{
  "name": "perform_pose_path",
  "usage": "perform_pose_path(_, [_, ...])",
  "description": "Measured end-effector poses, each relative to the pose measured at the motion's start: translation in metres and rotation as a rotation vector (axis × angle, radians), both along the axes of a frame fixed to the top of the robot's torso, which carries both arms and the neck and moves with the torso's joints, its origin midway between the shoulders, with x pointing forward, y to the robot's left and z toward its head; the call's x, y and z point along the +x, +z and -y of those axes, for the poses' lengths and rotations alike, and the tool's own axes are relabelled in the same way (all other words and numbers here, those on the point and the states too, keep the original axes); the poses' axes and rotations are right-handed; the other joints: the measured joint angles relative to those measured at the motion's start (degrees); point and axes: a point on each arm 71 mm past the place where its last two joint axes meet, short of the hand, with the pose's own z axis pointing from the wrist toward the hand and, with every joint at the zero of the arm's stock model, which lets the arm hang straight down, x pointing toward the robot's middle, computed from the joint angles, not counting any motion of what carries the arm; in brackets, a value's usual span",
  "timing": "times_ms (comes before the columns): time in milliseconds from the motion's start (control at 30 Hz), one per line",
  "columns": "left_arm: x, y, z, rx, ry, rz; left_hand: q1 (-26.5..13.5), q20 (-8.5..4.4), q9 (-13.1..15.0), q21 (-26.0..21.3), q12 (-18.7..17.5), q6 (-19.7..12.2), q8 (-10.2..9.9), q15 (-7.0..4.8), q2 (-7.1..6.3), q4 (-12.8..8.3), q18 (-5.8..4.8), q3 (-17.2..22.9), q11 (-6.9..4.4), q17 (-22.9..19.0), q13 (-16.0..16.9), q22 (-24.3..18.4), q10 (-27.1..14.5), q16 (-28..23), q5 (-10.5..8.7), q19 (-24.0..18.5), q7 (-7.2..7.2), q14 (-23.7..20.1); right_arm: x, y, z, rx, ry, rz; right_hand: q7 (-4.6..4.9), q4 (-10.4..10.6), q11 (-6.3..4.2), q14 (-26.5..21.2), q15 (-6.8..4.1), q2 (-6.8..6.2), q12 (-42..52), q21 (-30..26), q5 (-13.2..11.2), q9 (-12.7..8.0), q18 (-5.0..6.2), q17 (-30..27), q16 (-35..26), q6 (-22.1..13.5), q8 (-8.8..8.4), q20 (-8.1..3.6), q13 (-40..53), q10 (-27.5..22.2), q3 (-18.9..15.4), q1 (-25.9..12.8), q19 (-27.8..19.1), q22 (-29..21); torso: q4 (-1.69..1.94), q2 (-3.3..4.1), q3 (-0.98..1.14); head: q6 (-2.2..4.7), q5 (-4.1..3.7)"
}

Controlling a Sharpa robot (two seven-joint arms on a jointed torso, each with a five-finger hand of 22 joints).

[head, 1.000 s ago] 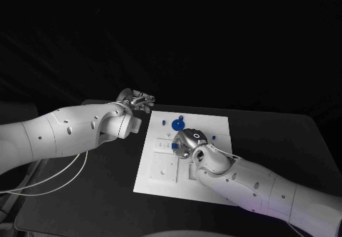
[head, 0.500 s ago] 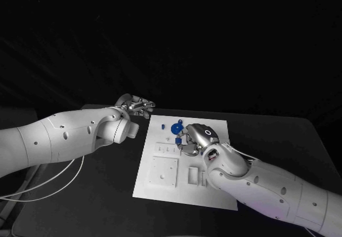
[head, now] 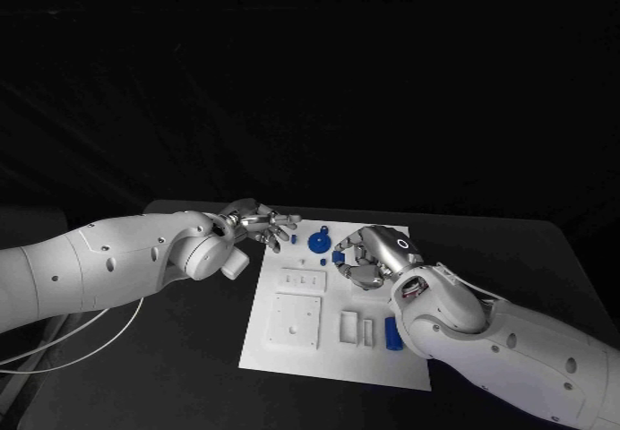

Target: Assemble the parts on the task board

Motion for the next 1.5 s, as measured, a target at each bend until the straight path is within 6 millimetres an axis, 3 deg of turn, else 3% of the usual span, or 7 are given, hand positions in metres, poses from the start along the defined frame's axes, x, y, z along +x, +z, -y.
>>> perform_pose_path(100, [-0.006, -0.006, 0.007, -0.006, -0.083, -0.047, -0.8, -0.08, -2.1, 1.6, 0.0, -4.9, 0.0, -0.11, -0.38, 0.7, -0.01, -0.5, 0.26, 0.8, 0.2, 1.7, 0.3, 2.0, -2.14, 1.1, 1.24, 0.9, -0.003, 0.003, 0.001, 0.007, 0.005, 0.002, 0.01, 0.2, 0.0, 0.0, 0.0, -0.08, 0.0, 0.0, -0.1, 0.0, 0.0, 0.0, 0.0, 0.0, -0.02, 0.0, 0.0, 0.0, 0.2, 0.1, 0.0, 0.0, -0.1, -0.09, 0.21, 0.22, 0.13])
perform_pose_path(233, [-0.012, -0.011, 0.017, -0.013, -0.168, -0.099, -1.4, -0.01, -3.1, 3.7, 0.0, -5.0, 0.0, -0.43, -0.99, 2.0, 0.0, 0.3, 0.37, 2.2, 0.6, 4.5, 0.6, 4.2, -3.2, 1.2, 1.16, 1.4, -0.006, 0.005, 0.005, 0.011, 0.007, 0.004, -0.02, 0.4, 0.0, 0.0, 0.0, -0.08, 0.0, 0.2, -0.1, 0.0, 0.01, 0.0, 0.0, 0.0, 0.2, 0.0, 0.1, 0.0, 0.1, 0.1, 0.0, 0.0, -0.24, -0.16, 0.4, 0.64, 0.21])
perform_pose_path(367, [-0.016, -0.014, 0.025, -0.017, -0.226, -0.131, -2.4, -0.01, -2.8, 4.6, -0.3, -4.0, 0.0, -0.53, -1.35, 2.8, 0.0, 0.4, 0.29, 3.0, 0.9, 6.3, 0.8, 5.5, -3.54, 1.2, 0.89, 1.5, -0.009, 0.007, 0.007, 0.015, 0.01, 0.005, -0.12, 0.4, 0.01, 0.0, 0.0, -0.08, 0.0, 0.2, -0.1, 0.0, 0.0, 0.0, 0.0, 0.1, 0.23, 0.0, 0.1, 0.0, 0.1, 0.1, 0.0, 0.0, -0.31, -0.21, 0.4, 0.83, 0.16])
perform_pose_path(767, [-0.022, -0.017, 0.045, -0.024, -0.328, -0.175, -5.3, -0.33, 5.0, 5.0, 1.3, -2.3, 0.0, -0.74, -1.65, 3.1, 0.0, 1.0, 0.01, 3.6, 2.2, 9.0, 0.9, 7.8, -2.63, 0.9, 0.22, 1.3, -0.013, 0.011, 0.003, 0.03, 0.025, 0.005, -0.22, 0.8, 0.01, 0.0, 0.0, -0.38, 0.0, 0.2, -0.1, 0.0, 0.0, 0.0, 0.0, 0.2, 0.23, -0.2, 0.2, 0.0, 0.0, 0.4, 0.2, 0.0, -0.17, -0.19, 0.22, 0.77, -0.3])
perform_pose_path(967, [-0.023, -0.018, 0.05, -0.018, -0.353, -0.176, -5.3, -0.33, 6.8, 5.0, 1.7, -2.3, 0.0, -0.74, -1.65, 2.6, 0.0, 0.8, -0.11, 3.7, 2.4, 9.7, 0.7, 8.6, -0.5, 0.9, 0.22, 1.3, -0.016, 0.013, 0.0, 0.037, 0.034, 0.005, -0.21, 0.8, 0.01, 0.0, 0.01, -0.38, 0.0, 0.2, -0.1, 0.0, 0.0, 0.0, 0.0, 0.2, 0.22, -0.2, 0.2, 0.0, 0.0, 0.4, 0.2, 0.0, -0.13, -0.16, 0.17, 0.24, -0.25])
perform_pose_path(1167, [-0.023, -0.018, 0.052, -0.011, -0.363, -0.172, -4.9, -0.52, 9.7, 5.0, 1.7, -2.0, 0.0, -0.94, -0.81, 1.2, 0.0, 0.0, -0.19, 3.7, 2.5, 10.2, 0.4, 9.0, 4.76, 0.7, 0.01, 1.1, -0.016, 0.013, -0.002, 0.041, 0.04, 0.004, -0.21, 0.8, 0.01, 0.0, 0.01, -0.53, 0.0, 0.2, -0.1, 0.0, 0.0, 0.0, 0.0, 0.2, 0.21, -0.2, 0.2, 0.0, 0.0, 0.2, 0.2, 0.0, -0.1, -0.17, 0.17, -0.05, -0.03])
perform_pose_path(1500, [-0.022, -0.017, 0.053, -0.009, -0.367, -0.163, -4.6, -0.53, 11.0, 4.7, 1.9, -2.2, 0.0, -0.73, -0.58, 0.4, 0.0, -0.3, -0.09, 3.8, 2.5, 10.6, -0.5, 9.7, 5.47, 0.7, -0.15, 0.9, -0.017, 0.013, -0.005, 0.046, 0.046, 0.0, -0.19, 0.8, 0.09, 0.0, 0.01, -0.76, 0.0, 0.2, -0.1, 0.0, 0.0, 0.0, 0.0, 0.2, 0.18, -0.2, 0.3, 0.1, 0.0, 0.5, 0.2, 0.0, -0.13, -0.2, 0.2, -0.19, 0.09])
